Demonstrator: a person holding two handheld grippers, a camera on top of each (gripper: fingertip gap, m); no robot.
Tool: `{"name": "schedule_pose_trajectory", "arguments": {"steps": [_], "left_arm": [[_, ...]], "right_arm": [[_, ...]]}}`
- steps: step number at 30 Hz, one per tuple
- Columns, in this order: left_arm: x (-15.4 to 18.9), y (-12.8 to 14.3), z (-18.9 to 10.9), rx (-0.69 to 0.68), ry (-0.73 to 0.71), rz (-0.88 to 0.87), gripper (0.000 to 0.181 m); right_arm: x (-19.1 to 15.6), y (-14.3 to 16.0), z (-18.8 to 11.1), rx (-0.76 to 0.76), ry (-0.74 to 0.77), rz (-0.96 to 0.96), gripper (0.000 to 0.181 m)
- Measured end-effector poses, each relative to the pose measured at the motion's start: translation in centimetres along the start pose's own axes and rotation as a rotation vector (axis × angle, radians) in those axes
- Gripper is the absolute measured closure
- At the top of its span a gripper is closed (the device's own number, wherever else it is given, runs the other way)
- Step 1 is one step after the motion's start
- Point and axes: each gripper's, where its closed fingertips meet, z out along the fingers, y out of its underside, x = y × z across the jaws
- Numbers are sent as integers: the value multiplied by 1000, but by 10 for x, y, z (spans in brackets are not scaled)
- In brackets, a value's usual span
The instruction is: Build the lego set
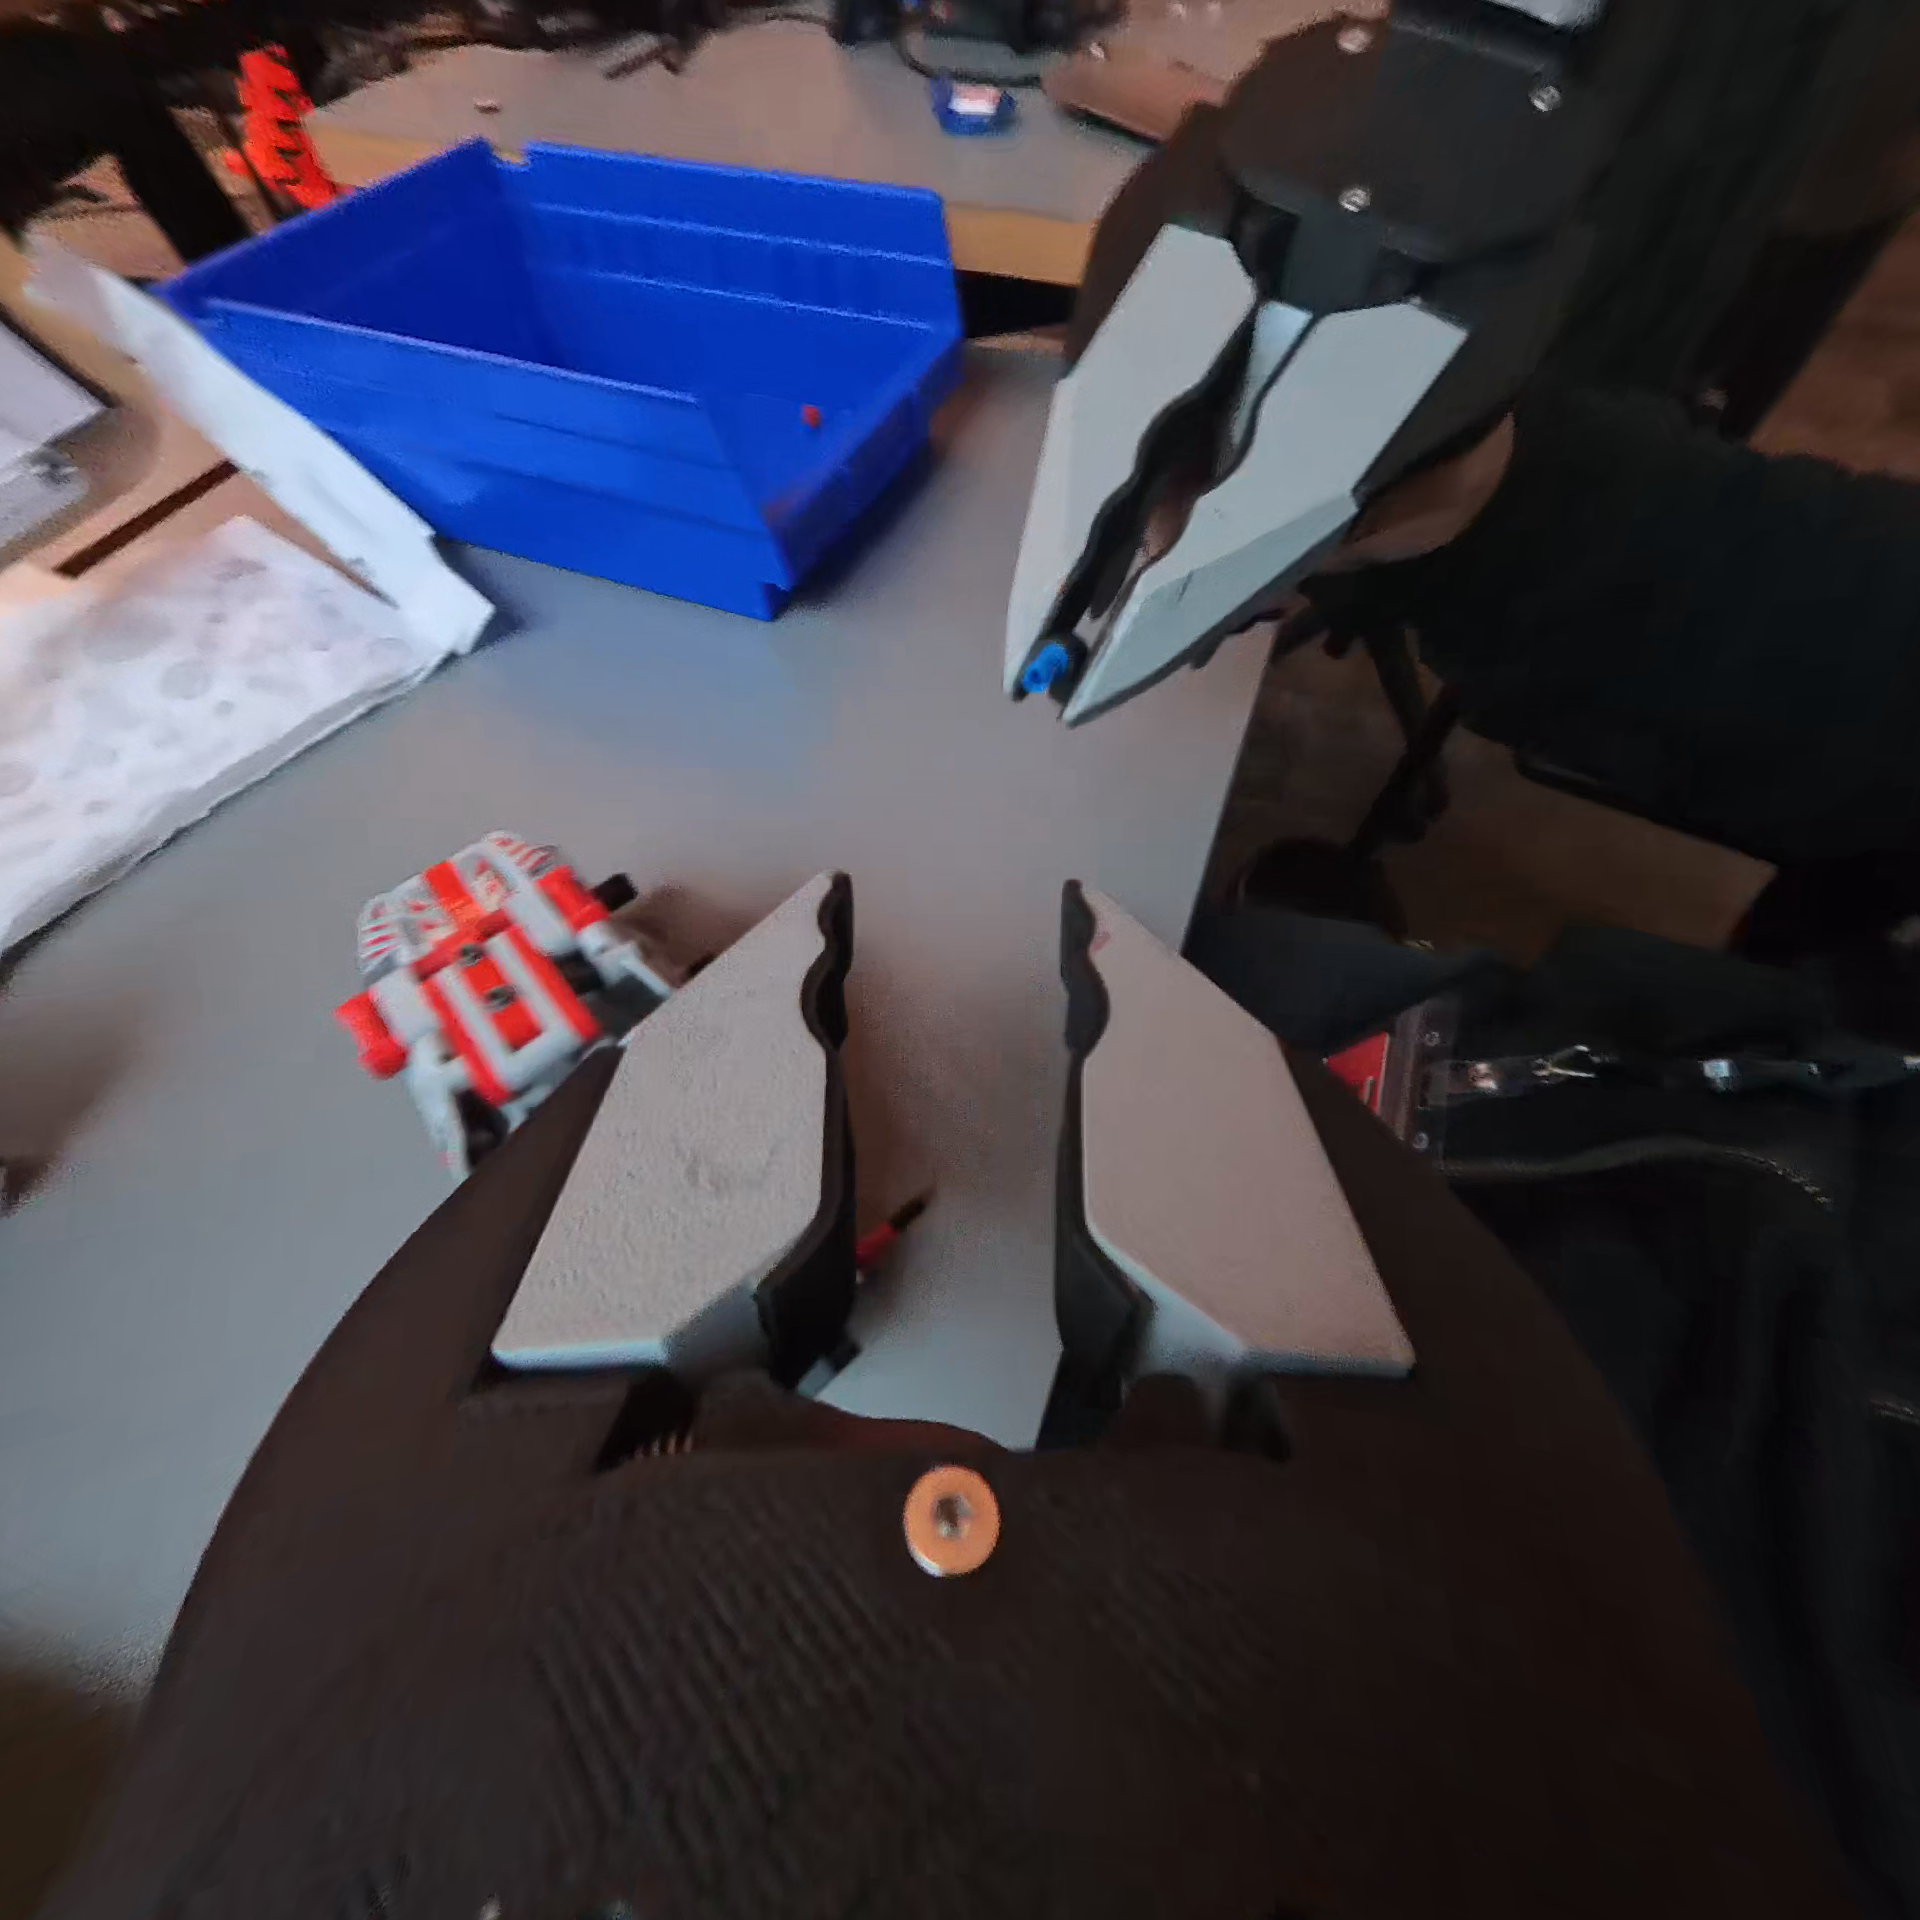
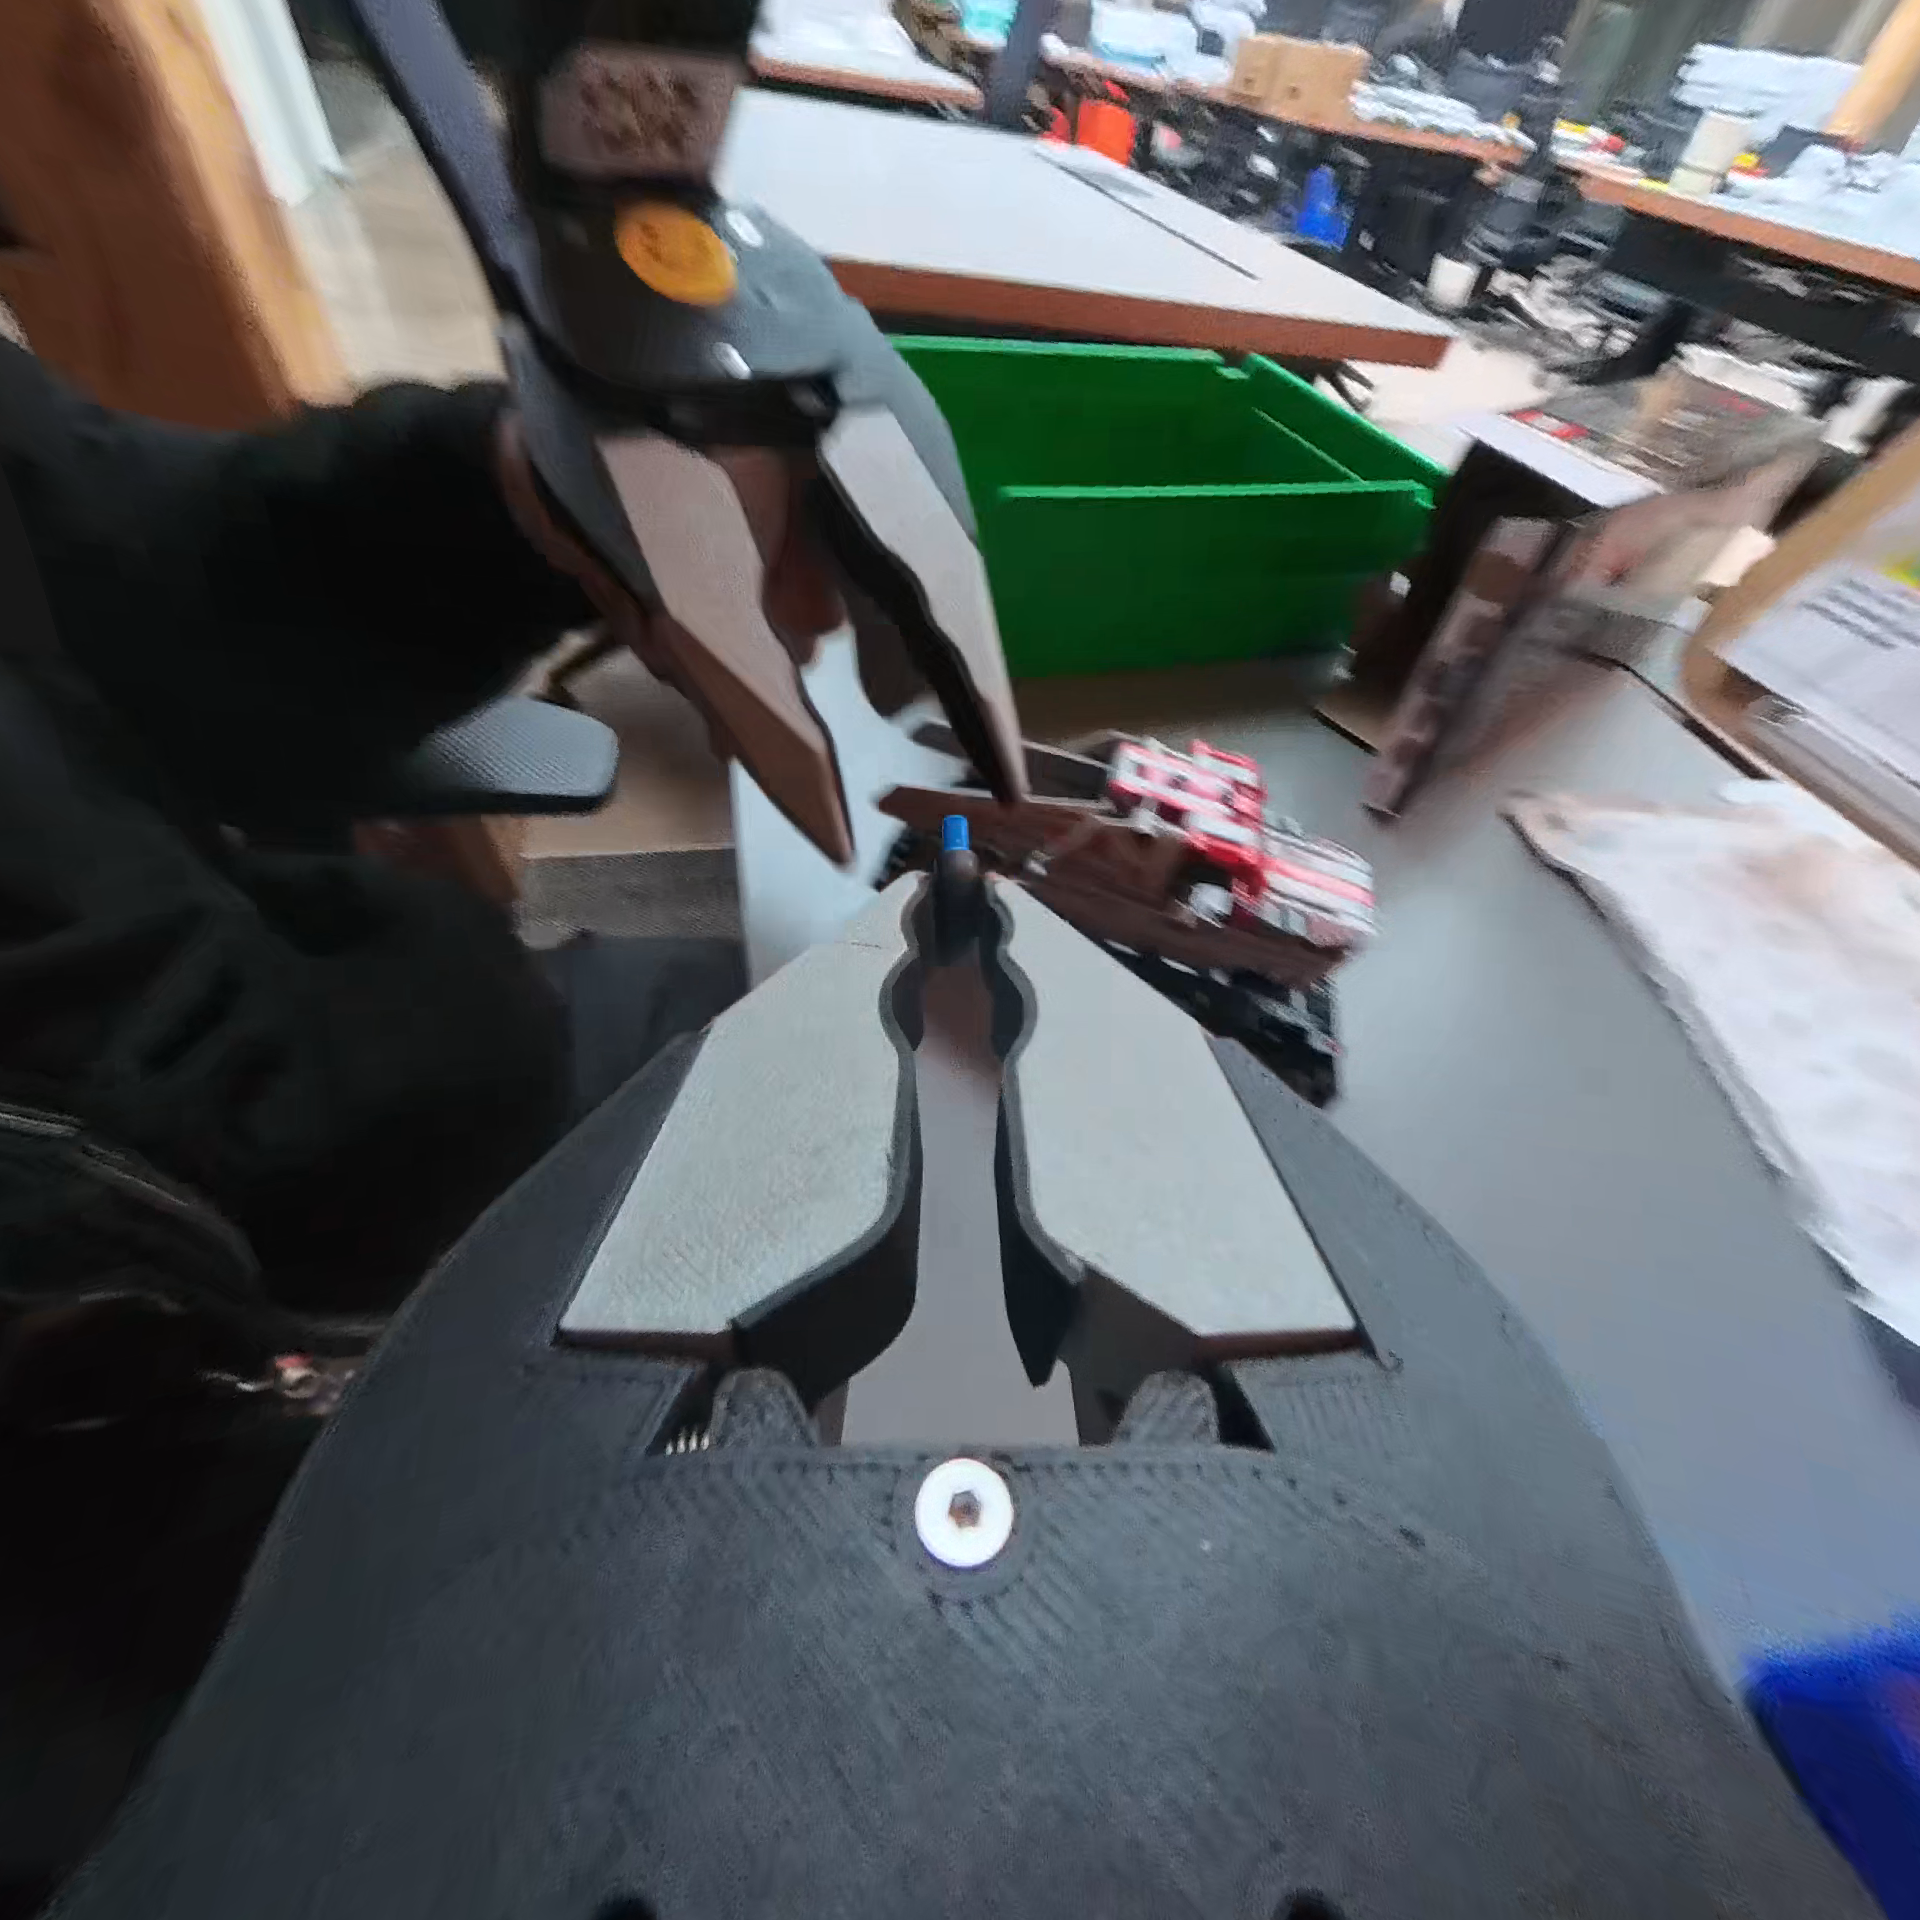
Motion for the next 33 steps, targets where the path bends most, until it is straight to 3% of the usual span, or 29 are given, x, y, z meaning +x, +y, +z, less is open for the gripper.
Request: {"name": "schedule_pose_trajectory", "arguments": {"steps": [3, 8, 16, 19, 23, 28, 31, 33], "left_arm": [[15, -3, 9, 26, 49, -5, 151], [24, -1, 6, 30, 112, -14, 165], [38, 2, 6, 20, 208, -29, 164], [36, 0, 5, 38, 201, -15, 180], [29, 6, 3, 7, 184, -38, 165], [22, -14, 3, 131, 56, 61, 152], [17, -28, 0, 195, -146, 284, 146], [15, -29, 0, 175, -263, 445, 144]], "right_arm": [[-26, 0, 12, -13, -103, 12, 176], [-33, 8, 16, -91, -76, -78, 176], [-33, 12, 17, -115, -54, -112, 176], [-28, 14, 17, -127, -23, -121, 176], [-29, 7, 15, -72, -42, -99, 176], [-21, -24, 9, 179, -112, 195, 177], [-11, -32, 12, 291, -168, 507, 178], [-17, -34, 15, 328, -292, 689, 177]]}}
